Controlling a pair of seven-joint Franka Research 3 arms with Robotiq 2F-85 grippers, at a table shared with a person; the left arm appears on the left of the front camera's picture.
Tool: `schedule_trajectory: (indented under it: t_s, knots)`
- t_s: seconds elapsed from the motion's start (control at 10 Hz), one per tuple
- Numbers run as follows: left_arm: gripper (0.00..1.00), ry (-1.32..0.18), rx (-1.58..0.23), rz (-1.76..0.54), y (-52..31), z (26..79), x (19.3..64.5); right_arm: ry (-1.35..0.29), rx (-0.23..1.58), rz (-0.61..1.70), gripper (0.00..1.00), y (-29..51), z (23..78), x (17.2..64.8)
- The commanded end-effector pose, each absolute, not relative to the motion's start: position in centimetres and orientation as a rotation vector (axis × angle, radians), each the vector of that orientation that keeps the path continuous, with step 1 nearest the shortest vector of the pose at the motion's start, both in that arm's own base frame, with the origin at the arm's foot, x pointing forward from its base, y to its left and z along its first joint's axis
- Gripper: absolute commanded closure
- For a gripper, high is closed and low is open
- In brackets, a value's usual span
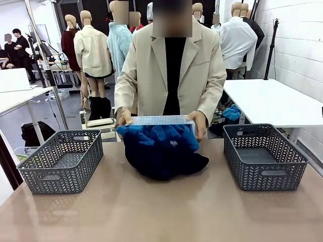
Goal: Sort the tops and bottoms.
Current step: Lift clothes from the center of the table with your left hand.
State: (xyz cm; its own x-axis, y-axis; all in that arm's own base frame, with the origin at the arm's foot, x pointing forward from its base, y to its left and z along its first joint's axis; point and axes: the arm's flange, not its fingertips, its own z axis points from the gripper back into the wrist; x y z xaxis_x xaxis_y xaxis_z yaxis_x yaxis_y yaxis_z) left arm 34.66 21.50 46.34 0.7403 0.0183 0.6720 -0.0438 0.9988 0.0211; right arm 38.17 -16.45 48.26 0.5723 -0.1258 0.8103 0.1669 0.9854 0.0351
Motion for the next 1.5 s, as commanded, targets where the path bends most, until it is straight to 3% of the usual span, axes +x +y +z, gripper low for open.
schedule_trajectory:
  t_s: [0.0, 1.4]
  knots:
    - [0.0, -0.735, 0.028, 0.051, 21.53, 46.27, 34.65, -0.938, -0.039, -0.178, 0.0, -16.42, 48.34, 38.04]
    - [0.0, -0.735, 0.028, 0.051, 21.53, 46.27, 34.65, -0.938, -0.039, -0.178, 0.0, -16.42, 48.34, 38.04]
